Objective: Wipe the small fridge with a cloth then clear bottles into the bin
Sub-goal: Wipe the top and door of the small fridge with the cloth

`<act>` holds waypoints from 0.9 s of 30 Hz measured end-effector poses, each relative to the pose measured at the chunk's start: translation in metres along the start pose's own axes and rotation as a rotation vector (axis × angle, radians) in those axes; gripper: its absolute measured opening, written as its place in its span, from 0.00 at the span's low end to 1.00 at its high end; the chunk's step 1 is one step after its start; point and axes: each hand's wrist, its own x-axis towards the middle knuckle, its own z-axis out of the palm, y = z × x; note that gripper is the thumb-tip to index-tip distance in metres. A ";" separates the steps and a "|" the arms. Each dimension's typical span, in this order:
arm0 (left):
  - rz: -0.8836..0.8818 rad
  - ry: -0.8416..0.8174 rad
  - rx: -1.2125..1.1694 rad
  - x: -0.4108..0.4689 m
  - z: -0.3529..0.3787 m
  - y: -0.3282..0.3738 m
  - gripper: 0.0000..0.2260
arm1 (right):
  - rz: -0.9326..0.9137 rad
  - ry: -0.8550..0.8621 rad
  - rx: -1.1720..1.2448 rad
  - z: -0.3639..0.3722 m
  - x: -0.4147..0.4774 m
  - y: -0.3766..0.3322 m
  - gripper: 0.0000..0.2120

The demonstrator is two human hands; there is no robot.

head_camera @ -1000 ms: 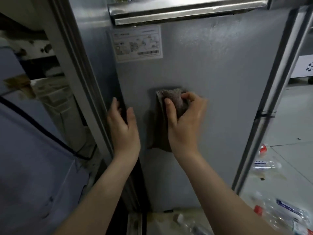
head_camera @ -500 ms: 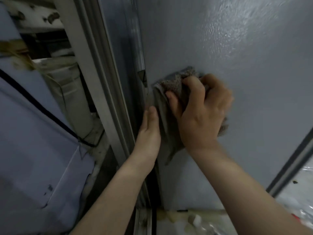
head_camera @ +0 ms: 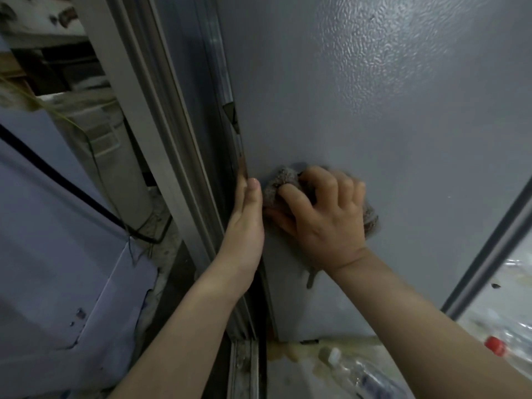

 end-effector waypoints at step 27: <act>0.131 0.209 0.239 -0.005 0.024 -0.005 0.29 | 0.212 -0.014 -0.062 -0.031 0.003 0.063 0.15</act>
